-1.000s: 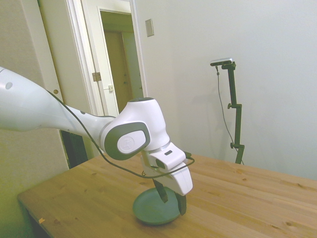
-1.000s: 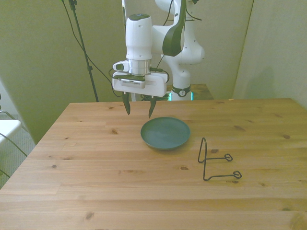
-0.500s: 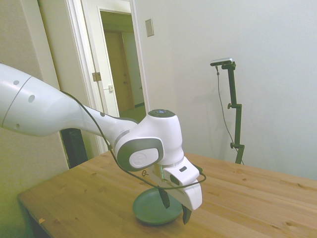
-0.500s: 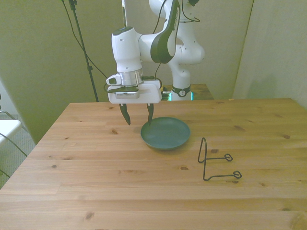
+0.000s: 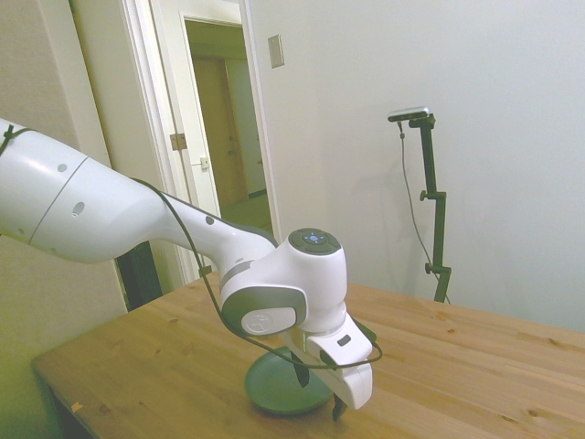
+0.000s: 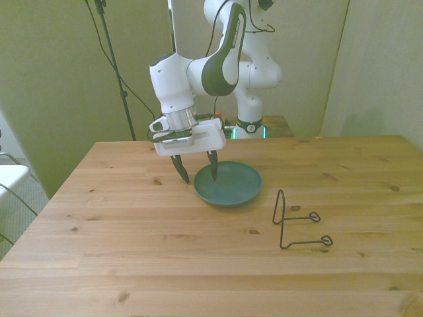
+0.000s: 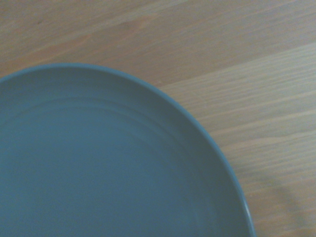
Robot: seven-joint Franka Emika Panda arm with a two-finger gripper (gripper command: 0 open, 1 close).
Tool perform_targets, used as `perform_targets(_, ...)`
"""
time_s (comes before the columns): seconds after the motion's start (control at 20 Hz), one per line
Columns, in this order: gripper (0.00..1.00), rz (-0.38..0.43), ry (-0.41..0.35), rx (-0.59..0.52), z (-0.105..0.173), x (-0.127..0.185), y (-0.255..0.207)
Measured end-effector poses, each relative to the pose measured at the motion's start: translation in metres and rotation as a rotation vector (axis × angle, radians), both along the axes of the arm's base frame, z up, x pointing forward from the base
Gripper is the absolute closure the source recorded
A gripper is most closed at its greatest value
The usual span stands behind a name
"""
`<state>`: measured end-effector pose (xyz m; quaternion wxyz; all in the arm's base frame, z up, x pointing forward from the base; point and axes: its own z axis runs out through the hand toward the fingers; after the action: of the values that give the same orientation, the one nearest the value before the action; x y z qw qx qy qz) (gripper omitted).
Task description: Load the plate
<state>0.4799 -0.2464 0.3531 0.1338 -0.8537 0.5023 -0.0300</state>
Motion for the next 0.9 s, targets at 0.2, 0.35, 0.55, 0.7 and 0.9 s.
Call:
perform_targets(0.2,0.00,0.009,-0.006,0.016,-0.0005,0.0026,0.0066)
perform_targets(0.35,1.00,0.018,-0.007,0.018,-0.0008,0.0020,0.0075)
perform_targets(0.55,1.00,0.022,-0.008,0.017,-0.0010,0.0018,0.0075)
perform_targets(0.7,1.00,0.022,-0.005,0.016,-0.0016,0.0014,0.0063)
perform_targets(0.9,1.00,0.016,0.002,0.019,-0.0031,-0.0008,0.0026)
